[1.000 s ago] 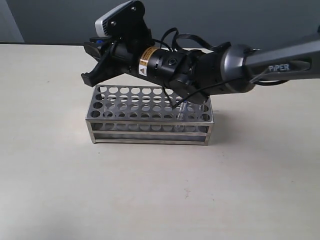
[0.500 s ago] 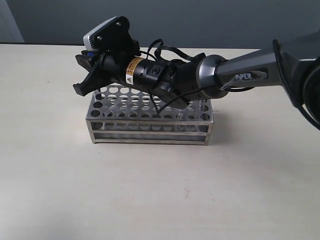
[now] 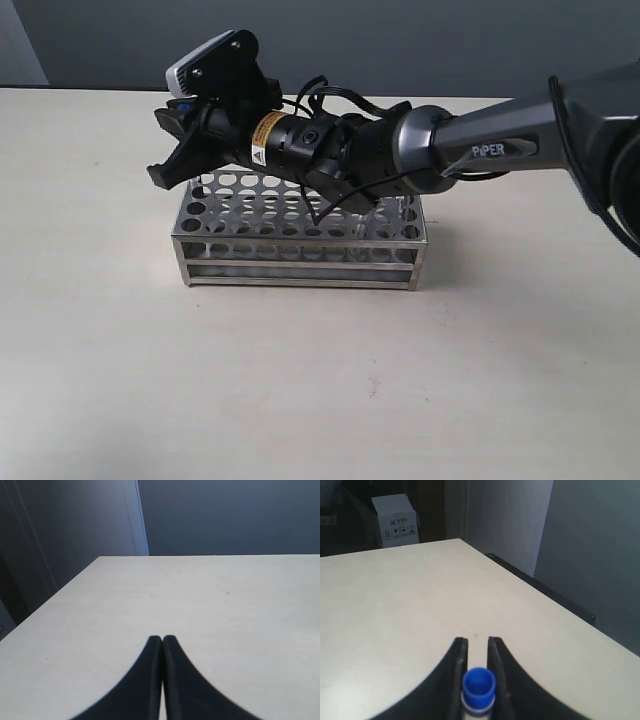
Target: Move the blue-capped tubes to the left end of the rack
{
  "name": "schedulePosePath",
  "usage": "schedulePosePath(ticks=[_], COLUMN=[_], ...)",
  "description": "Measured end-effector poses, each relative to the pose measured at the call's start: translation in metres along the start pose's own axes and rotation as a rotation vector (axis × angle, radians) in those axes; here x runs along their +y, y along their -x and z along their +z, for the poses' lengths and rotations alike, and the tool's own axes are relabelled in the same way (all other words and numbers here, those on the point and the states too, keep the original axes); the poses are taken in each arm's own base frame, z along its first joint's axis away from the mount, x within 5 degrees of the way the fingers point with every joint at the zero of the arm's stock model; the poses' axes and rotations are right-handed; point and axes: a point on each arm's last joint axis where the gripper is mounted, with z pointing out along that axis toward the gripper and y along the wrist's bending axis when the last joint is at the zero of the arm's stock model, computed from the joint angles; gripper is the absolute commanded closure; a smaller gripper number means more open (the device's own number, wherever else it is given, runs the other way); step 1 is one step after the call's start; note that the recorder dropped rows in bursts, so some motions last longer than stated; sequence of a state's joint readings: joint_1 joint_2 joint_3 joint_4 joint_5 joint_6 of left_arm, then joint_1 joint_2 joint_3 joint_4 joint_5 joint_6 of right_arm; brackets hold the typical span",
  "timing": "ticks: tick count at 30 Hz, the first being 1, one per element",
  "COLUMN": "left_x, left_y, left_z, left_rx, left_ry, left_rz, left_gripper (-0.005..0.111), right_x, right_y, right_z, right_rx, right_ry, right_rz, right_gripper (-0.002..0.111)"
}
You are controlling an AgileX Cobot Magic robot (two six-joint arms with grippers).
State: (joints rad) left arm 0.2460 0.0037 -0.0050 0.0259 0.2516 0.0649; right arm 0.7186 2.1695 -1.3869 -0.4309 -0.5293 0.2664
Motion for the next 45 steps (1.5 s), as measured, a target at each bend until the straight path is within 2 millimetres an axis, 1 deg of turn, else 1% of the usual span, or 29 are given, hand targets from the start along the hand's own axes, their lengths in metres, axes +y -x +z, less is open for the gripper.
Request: schedulePosePath(ticks=[10, 13, 16, 25, 35, 40, 45], left_x=[0.0, 0.0, 0.0, 0.0, 0.0, 0.0, 0.0], left_y=[0.0, 0.0, 0.0, 0.0, 0.0, 0.0, 0.0], left_z=[0.0, 0.0, 0.0, 0.0, 0.0, 0.0, 0.0], left_rx=[0.0, 0.0, 0.0, 0.0, 0.0, 0.0, 0.0], left_ry=[0.0, 0.0, 0.0, 0.0, 0.0, 0.0, 0.0], left_rz=[0.0, 0.0, 0.0, 0.0, 0.0, 0.0, 0.0], left_gripper=[0.106, 0.106, 0.106, 0.106, 0.106, 0.106, 0.106], right_x=[-0.002, -0.003, -0.003, -0.002, 0.001, 0.001, -0.004], right_y=[0.0, -0.013, -0.017, -0.015, -0.024, -0.023, -0.012], right_z=[0.0, -0.001, -0.001, 0.0, 0.005, 0.004, -0.002], right_rx=[0.043, 0.136, 0.164, 0.139, 0.101, 0.108, 0.193], right_ry=[-0.018, -0.037, -0.042, -0.034, -0.013, -0.012, -0.057], right_rz=[-0.004, -0.006, -0.005, 0.018, 0.056, 0.049, 0.035], right_gripper=[0.108, 0.108, 0.108, 0.108, 0.108, 0.108, 0.108])
